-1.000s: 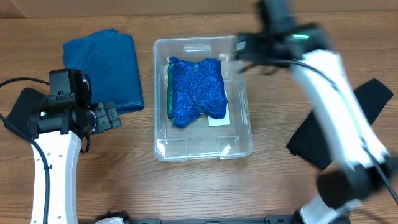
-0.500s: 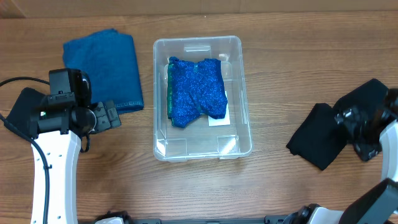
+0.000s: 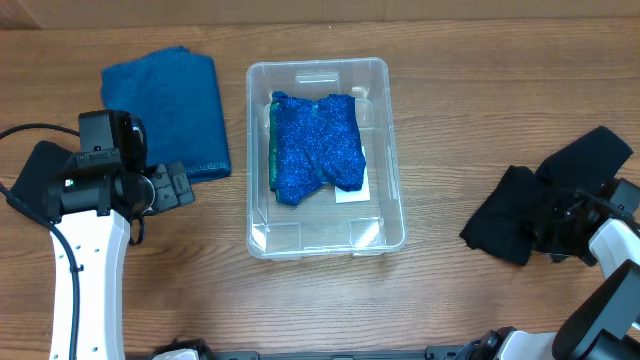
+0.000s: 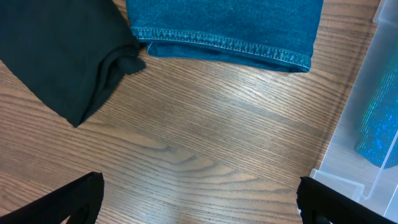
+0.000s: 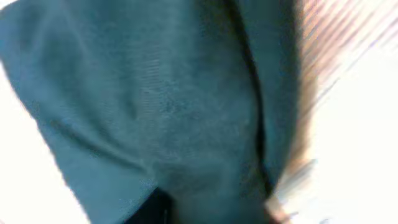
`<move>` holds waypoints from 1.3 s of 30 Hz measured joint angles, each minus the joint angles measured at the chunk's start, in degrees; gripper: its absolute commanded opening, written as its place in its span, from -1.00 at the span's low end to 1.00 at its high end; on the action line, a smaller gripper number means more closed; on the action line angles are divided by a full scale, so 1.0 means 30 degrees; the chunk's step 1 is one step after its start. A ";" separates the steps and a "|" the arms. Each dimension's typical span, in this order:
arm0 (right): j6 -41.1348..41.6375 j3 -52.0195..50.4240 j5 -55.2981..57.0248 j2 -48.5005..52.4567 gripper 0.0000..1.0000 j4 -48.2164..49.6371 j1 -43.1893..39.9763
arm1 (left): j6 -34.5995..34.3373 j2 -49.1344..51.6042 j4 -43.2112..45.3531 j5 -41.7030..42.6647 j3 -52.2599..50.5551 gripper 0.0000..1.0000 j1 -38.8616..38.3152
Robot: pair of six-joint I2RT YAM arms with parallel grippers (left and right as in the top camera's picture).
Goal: Pack container
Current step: 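Move the right gripper to the black cloth and grasp it, then carry the black cloth into the bin's front half and release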
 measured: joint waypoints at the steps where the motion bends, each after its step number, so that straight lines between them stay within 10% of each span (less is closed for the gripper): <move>1: -0.0160 0.0015 -0.0794 0.0000 -0.79 -0.0058 0.0007 | 0.0000 0.0000 0.0000 0.0000 0.0000 1.00 0.0000; 7: -0.2120 0.4809 -0.6033 -0.1661 -0.92 -0.4459 0.2280 | 0.0000 0.0000 0.0000 0.0000 0.0000 1.00 0.0000; 15: -0.3402 1.3457 -0.5544 -0.4743 -0.92 -0.5974 1.3879 | 0.0000 0.0000 -0.0007 0.0000 0.0000 1.00 0.0000; 19: -0.7635 1.3449 -0.2208 -0.1887 -0.92 -0.7752 2.0735 | 0.0000 0.0000 -0.0007 -0.0007 0.0000 1.00 0.0015; 27: -1.6393 1.3442 -0.0867 0.5763 -0.92 -1.1074 2.4531 | 0.0000 0.0000 0.0000 0.0000 0.0000 1.00 0.0015; 28: -1.7165 1.3442 -0.0860 0.6258 -0.88 -1.1060 2.4574 | 0.0000 0.0000 0.0007 0.0000 0.0000 1.00 0.0015; 30: -1.7748 1.3427 -0.0066 0.6601 -0.05 -0.9814 2.4523 | 0.0000 0.0000 0.0000 0.0000 0.0000 1.00 0.0015; 34: -1.3019 1.3515 0.6069 0.6601 0.11 -0.5763 2.4006 | 0.0000 0.0000 0.0000 0.0000 0.0000 1.00 0.0015; 39: -0.7570 1.4418 1.2648 0.4852 1.00 -0.5974 2.3642 | 0.0000 0.0000 0.0000 0.0000 -0.0007 1.00 0.0015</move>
